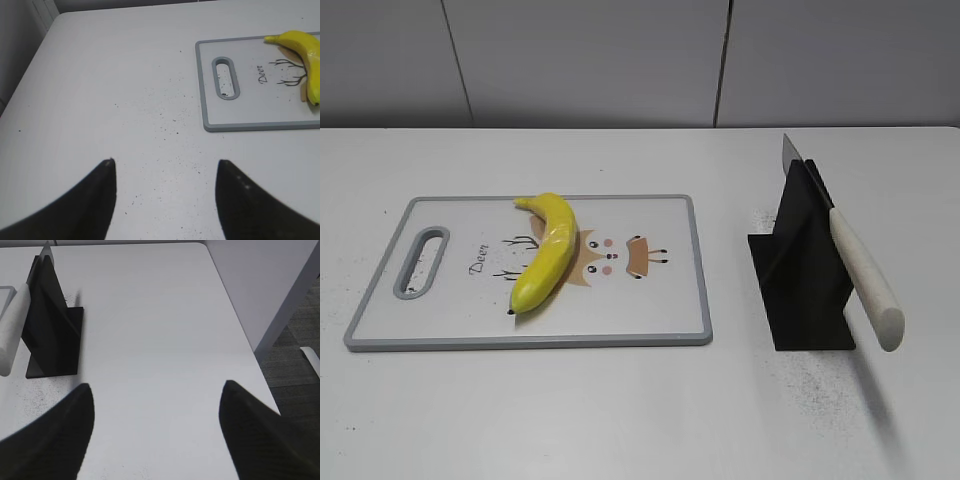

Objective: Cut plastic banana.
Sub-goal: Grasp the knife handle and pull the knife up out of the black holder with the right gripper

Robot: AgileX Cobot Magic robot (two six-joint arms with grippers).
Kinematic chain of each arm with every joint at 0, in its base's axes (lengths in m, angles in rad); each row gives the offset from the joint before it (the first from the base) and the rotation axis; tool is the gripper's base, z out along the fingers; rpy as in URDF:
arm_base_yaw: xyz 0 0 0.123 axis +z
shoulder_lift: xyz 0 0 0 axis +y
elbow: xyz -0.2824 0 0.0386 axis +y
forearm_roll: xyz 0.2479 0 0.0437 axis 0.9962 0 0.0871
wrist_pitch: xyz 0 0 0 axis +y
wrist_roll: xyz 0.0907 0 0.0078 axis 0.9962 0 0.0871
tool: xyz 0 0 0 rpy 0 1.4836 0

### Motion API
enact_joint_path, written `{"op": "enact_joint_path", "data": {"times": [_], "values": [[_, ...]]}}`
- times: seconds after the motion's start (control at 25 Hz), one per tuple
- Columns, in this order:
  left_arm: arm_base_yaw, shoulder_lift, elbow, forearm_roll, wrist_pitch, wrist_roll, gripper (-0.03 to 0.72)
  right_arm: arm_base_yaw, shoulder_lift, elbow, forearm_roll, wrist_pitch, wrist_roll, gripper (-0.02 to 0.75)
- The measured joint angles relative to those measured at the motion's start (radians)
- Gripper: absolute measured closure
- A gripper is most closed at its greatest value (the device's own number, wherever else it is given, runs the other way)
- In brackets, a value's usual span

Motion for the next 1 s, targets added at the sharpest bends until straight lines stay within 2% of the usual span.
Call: {"op": "enact_joint_path", "data": {"times": [1.0], "values": [[0.0, 0.0, 0.0, -0.016, 0.0, 0.0, 0.103, 0.0, 0.006, 0.0, 0.033, 0.0, 0.0, 0.148]]}}
